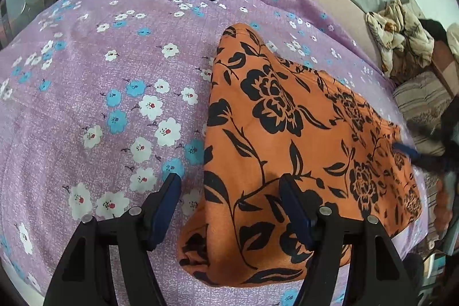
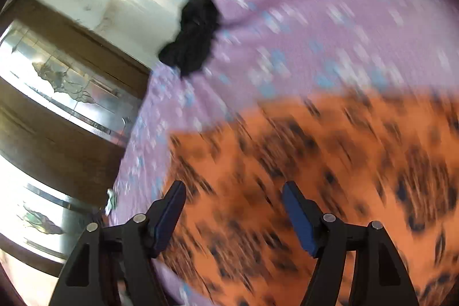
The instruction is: Fold small clothes
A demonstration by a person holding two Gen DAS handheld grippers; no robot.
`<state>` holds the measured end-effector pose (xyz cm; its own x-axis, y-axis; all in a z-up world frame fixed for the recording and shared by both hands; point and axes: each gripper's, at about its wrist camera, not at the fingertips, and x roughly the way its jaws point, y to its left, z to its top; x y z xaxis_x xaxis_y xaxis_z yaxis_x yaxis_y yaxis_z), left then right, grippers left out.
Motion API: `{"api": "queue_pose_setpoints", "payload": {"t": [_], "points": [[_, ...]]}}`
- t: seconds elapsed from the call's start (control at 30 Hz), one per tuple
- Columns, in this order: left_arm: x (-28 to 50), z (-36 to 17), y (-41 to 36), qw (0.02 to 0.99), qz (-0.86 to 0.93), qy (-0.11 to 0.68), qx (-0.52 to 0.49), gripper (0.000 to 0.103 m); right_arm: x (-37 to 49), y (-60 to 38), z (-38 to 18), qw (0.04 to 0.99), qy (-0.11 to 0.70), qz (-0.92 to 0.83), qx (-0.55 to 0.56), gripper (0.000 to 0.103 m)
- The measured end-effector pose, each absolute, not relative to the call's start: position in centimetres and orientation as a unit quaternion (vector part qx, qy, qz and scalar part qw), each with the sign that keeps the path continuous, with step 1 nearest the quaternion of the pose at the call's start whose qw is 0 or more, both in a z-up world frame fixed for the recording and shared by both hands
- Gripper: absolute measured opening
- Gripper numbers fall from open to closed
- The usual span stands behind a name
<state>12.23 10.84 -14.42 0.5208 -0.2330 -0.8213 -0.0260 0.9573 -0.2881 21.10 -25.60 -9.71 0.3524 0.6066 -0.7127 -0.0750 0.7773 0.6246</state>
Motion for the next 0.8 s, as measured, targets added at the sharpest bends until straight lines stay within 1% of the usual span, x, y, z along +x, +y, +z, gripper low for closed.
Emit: {"api": "queue_pose_setpoints", "payload": {"t": [0.07, 0.1, 0.17, 0.23, 0.27, 0.33, 0.37, 0.47, 0.5, 0.63, 0.67, 0.7, 0.77, 0.8], "points": [[11.9, -14.5, 10.3, 0.864, -0.058, 0.485, -0.120, 0.071, 22.1, -30.4, -12.3, 0.763, 0.550, 0.168, 0.293, 0.073], [11.8, -14.5, 10.1, 0.865, -0.057, 0.485, -0.115, 0.071, 22.6, -32.4, -12.8, 0.761, 0.543, 0.154, 0.319, 0.073], [11.8, -14.7, 10.0, 0.867, -0.056, 0.482, -0.110, 0.072, 24.0, -37.8, -13.1, 0.767, 0.499, 0.115, 0.387, 0.073], [11.8, -14.7, 9.9, 0.869, -0.058, 0.481, -0.103, 0.073, 25.2, -42.2, -14.1, 0.769, 0.475, 0.061, 0.422, 0.074], [11.9, -14.8, 9.8, 0.869, -0.060, 0.480, -0.100, 0.075, 25.2, -43.7, -14.4, 0.770, 0.470, 0.025, 0.431, 0.074], [12.0, -14.7, 9.9, 0.870, -0.063, 0.479, -0.099, 0.075, 23.5, -46.6, -14.6, 0.757, 0.423, -0.011, 0.498, 0.074], [12.0, -14.7, 10.0, 0.870, -0.064, 0.478, -0.101, 0.075, 22.2, -46.8, -13.7, 0.766, 0.405, -0.016, 0.499, 0.074], [11.9, -14.6, 10.2, 0.871, -0.061, 0.474, -0.113, 0.075, 19.0, -45.0, -10.8, 0.812, 0.402, 0.001, 0.423, 0.074], [11.8, -14.5, 10.3, 0.872, -0.058, 0.472, -0.117, 0.075, 17.8, -44.5, -10.2, 0.818, 0.401, 0.005, 0.413, 0.074], [11.0, -13.5, 10.8, 0.879, -0.051, 0.455, -0.133, 0.075, 12.6, -41.0, -8.1, 0.818, 0.403, 0.060, 0.406, 0.076], [10.7, -12.9, 10.9, 0.883, -0.049, 0.447, -0.135, 0.075, 11.8, -40.7, -8.1, 0.815, 0.410, 0.072, 0.404, 0.081], [10.5, -12.4, 11.0, 0.886, -0.050, 0.440, -0.137, 0.075, 11.2, -39.1, -8.8, 0.806, 0.429, 0.091, 0.397, 0.082], [9.8, -11.7, 11.2, 0.891, -0.045, 0.429, -0.141, 0.076, 10.0, -37.9, -10.5, 0.795, 0.457, 0.102, 0.387, 0.082], [9.4, -11.5, 11.3, 0.892, -0.041, 0.426, -0.145, 0.079, 9.1, -38.3, -12.2, 0.789, 0.468, 0.084, 0.389, 0.082]]}}
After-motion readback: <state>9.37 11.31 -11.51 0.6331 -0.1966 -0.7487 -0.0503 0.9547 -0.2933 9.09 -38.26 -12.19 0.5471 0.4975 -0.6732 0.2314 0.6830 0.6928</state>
